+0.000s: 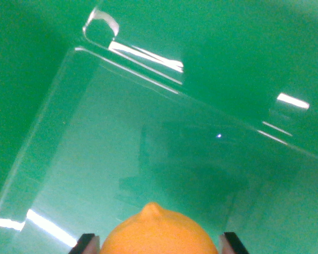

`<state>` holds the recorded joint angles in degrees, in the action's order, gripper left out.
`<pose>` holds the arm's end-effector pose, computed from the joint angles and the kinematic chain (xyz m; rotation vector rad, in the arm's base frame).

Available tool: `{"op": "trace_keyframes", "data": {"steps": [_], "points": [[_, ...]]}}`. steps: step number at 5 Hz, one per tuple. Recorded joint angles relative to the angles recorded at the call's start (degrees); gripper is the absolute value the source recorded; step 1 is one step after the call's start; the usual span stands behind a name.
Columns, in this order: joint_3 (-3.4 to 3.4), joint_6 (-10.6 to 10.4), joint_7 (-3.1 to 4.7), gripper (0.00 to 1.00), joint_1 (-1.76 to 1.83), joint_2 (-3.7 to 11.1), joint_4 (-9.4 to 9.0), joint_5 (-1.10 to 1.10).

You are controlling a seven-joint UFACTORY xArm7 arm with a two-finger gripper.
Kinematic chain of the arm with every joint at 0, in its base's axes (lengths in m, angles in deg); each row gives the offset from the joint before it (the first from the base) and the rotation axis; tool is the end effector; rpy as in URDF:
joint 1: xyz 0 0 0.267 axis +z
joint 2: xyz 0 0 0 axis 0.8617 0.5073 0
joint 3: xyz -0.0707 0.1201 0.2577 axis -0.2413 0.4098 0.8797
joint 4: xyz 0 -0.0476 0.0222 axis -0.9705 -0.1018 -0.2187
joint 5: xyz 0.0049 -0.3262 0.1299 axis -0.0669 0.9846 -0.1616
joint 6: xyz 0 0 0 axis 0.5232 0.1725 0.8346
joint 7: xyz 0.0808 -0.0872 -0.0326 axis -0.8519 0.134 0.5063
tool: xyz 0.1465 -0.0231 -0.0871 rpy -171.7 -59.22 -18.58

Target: Pick fruit

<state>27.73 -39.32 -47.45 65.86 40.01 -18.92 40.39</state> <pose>0.4682 0.0658 0.0774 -3.0011 -0.7057 0.0191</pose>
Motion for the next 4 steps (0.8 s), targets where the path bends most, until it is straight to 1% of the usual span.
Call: {"op": "trace_keyframes", "data": {"steps": [1,2,3,4], "points": [[-0.03,2.4,-0.15,1.00,0.00,-0.94,1.42,0.10],[-0.03,2.4,-0.15,1.00,0.00,-0.94,1.42,0.10],[-0.07,4.8,-0.31,1.00,0.01,-1.93,2.91,0.20],[-0.07,4.8,-0.31,1.00,0.01,-1.93,2.91,0.20]]}}
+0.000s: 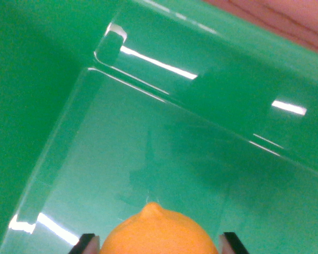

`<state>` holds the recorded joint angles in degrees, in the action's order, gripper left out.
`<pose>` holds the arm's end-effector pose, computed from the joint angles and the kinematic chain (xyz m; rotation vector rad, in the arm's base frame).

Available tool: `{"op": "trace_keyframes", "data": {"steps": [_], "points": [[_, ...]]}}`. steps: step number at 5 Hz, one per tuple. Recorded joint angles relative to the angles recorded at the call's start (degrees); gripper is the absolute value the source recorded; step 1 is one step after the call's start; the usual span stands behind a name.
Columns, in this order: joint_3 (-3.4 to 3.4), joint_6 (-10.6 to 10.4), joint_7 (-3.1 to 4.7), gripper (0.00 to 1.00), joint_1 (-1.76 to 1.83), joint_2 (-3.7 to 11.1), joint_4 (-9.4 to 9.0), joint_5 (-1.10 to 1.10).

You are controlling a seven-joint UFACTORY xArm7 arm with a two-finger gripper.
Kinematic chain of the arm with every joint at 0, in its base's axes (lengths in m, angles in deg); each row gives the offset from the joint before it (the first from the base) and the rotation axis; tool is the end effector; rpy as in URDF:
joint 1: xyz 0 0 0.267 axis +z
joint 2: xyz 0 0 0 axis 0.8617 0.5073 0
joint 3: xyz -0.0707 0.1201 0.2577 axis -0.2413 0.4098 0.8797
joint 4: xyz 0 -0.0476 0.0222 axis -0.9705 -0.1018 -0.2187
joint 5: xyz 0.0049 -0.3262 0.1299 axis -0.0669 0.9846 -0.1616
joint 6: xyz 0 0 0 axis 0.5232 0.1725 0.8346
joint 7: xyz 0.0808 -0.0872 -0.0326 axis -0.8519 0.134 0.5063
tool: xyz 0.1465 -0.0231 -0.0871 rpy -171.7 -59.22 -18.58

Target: Pick fruit

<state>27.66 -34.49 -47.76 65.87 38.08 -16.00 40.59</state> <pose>0.4743 0.0670 0.1064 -2.9993 -0.7064 0.0184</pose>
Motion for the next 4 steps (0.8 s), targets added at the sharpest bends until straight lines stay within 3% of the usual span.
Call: {"op": "trace_keyframes", "data": {"steps": [1,2,3,4], "points": [[-0.04,2.5,-0.16,1.00,0.00,-1.00,1.50,0.10],[-0.04,2.5,-0.16,1.00,0.00,-1.00,1.50,0.10],[-0.07,5.2,-0.33,1.00,0.01,-2.06,3.10,0.22],[-0.07,5.2,-0.33,1.00,0.01,-2.06,3.10,0.22]]}}
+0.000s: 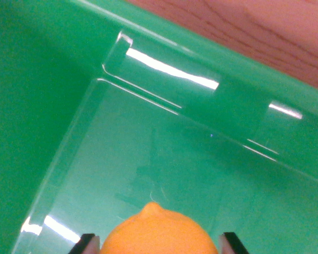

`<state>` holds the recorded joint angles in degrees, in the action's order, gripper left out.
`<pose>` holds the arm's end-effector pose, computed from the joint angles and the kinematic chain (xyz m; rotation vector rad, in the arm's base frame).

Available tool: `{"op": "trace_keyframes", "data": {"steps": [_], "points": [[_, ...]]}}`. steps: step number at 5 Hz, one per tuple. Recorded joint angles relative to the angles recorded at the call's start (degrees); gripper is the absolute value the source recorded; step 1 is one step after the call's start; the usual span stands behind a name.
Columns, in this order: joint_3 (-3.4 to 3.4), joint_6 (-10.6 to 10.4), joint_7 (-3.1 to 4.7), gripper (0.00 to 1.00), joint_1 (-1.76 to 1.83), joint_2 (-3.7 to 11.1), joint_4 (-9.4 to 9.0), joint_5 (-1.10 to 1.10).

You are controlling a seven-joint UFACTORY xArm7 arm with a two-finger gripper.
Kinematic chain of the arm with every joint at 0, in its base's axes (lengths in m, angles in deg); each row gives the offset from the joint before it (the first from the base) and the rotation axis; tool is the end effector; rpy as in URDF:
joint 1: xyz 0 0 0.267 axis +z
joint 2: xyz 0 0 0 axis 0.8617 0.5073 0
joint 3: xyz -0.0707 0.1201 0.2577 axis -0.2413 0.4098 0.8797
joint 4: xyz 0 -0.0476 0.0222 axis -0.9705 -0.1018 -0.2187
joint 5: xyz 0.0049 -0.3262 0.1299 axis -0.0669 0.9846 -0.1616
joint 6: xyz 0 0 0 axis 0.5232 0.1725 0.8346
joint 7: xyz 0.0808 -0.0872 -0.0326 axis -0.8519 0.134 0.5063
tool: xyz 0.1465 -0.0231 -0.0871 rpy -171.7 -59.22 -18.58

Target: Pick fruit

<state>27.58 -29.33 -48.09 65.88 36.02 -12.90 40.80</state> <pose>0.4782 0.0677 0.1381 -2.9983 -0.7071 0.0184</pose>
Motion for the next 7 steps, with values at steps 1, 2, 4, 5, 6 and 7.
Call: {"op": "trace_keyframes", "data": {"steps": [1,2,4,5,6,7], "points": [[-0.04,2.7,-0.17,1.00,0.00,-1.08,1.64,0.11],[-0.04,2.7,-0.17,1.00,0.00,-1.08,1.64,0.11],[-0.08,5.5,-0.35,1.00,0.01,-2.18,3.28,0.23],[-0.11,8.0,-0.52,1.00,0.01,-3.21,4.84,0.34],[-0.11,8.0,-0.52,1.00,0.01,-3.21,4.84,0.34],[-0.15,10.7,-0.69,1.00,0.01,-4.29,6.47,0.45]]}}
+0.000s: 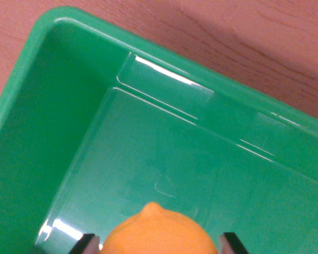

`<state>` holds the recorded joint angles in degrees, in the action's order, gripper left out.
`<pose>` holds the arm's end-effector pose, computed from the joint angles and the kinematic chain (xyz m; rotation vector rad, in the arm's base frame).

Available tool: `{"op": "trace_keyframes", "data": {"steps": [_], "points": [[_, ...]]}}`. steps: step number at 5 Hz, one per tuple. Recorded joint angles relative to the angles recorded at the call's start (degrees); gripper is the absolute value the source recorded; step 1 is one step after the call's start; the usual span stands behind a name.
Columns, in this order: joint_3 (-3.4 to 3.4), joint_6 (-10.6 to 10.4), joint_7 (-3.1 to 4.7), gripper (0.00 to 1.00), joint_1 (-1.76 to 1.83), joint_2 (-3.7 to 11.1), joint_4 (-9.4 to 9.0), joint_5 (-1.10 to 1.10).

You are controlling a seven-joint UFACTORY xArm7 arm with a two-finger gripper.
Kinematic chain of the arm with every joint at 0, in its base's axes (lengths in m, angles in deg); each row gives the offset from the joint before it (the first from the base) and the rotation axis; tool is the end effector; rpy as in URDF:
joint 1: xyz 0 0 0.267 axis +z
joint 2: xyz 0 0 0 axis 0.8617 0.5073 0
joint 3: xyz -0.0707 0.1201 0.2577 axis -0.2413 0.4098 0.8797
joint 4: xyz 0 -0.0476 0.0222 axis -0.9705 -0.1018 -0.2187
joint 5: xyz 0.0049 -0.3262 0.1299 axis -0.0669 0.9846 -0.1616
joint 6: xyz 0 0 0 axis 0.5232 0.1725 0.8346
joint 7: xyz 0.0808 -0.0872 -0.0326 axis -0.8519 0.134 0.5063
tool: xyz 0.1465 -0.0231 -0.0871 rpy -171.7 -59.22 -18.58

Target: Pick fruit

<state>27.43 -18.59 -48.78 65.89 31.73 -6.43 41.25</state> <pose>0.4777 0.0675 0.2066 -2.9987 -0.7080 0.0184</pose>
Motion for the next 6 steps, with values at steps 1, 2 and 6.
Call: {"op": "trace_keyframes", "data": {"steps": [1,2,6], "points": [[0.00,0.0,0.00,1.00,0.00,0.00,0.00,0.00],[-0.04,2.6,-0.17,1.00,0.00,-1.04,1.58,0.11],[-0.11,7.5,-0.48,1.00,0.01,-3.00,4.52,0.31]]}}
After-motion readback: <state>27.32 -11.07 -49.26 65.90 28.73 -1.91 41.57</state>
